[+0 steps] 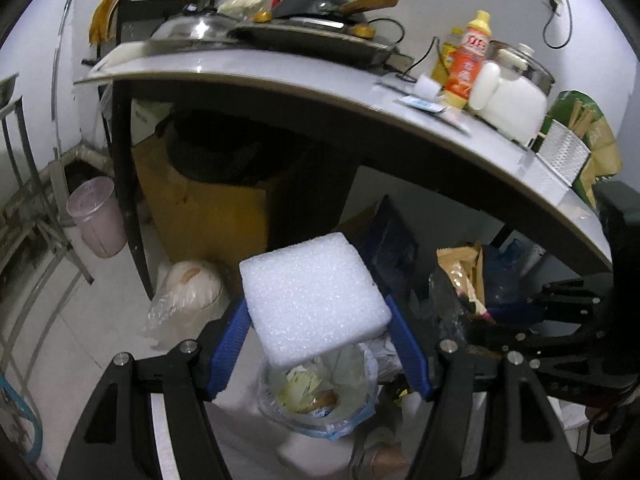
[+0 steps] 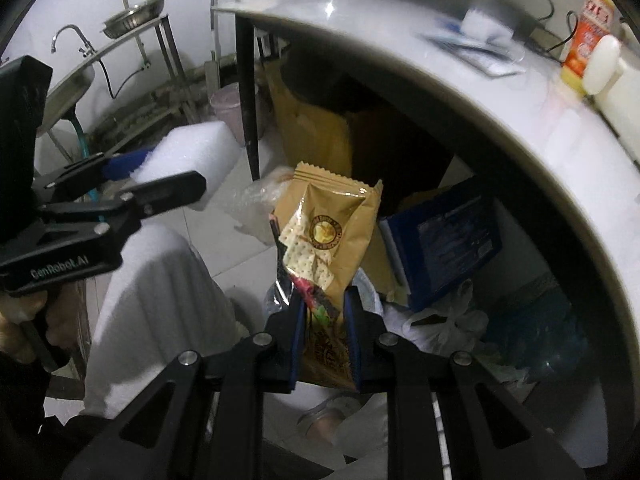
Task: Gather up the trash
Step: 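Open the right gripper over the bin while the left gripper releases the foam block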
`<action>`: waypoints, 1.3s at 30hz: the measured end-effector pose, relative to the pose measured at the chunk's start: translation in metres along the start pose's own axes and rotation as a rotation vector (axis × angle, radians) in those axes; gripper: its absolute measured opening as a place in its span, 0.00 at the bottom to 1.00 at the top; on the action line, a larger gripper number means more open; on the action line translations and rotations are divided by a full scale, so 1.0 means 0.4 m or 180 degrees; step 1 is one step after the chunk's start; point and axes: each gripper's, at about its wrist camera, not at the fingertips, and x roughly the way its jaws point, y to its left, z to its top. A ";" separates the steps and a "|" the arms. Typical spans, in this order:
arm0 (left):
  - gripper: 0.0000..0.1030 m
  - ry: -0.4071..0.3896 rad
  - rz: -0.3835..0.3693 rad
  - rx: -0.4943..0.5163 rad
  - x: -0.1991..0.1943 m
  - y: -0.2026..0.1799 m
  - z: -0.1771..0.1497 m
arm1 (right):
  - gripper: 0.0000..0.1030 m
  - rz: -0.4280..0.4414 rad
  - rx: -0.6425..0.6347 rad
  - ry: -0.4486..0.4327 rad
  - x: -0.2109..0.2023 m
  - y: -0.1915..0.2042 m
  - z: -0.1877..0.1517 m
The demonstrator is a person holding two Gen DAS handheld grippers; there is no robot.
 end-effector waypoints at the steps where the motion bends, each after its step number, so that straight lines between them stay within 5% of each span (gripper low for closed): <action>1: 0.67 0.0020 0.0000 -0.0016 0.008 0.007 -0.003 | 0.17 0.0011 0.0012 0.0044 0.020 -0.002 0.002; 11: 0.67 0.0231 -0.0015 -0.0186 0.093 0.069 -0.024 | 0.17 0.0094 0.0121 0.0426 0.175 0.012 0.001; 17: 0.67 0.0366 0.0003 -0.0244 0.132 0.089 -0.039 | 0.38 0.0146 0.0261 0.0600 0.251 -0.007 -0.003; 26: 0.67 0.0511 0.0026 -0.0254 0.176 0.083 -0.051 | 0.39 0.0278 0.0345 0.0730 0.307 -0.037 -0.014; 29: 0.67 0.0552 0.0008 -0.0228 0.191 0.070 -0.054 | 0.43 0.0336 0.0341 0.0729 0.320 -0.042 -0.018; 33: 0.67 0.0578 -0.0004 -0.0221 0.201 0.067 -0.057 | 0.64 0.0334 0.0283 0.0719 0.336 -0.044 -0.022; 39: 0.67 0.0629 0.0014 -0.0258 0.216 0.078 -0.062 | 0.64 0.0355 0.0340 0.0764 0.346 -0.050 -0.023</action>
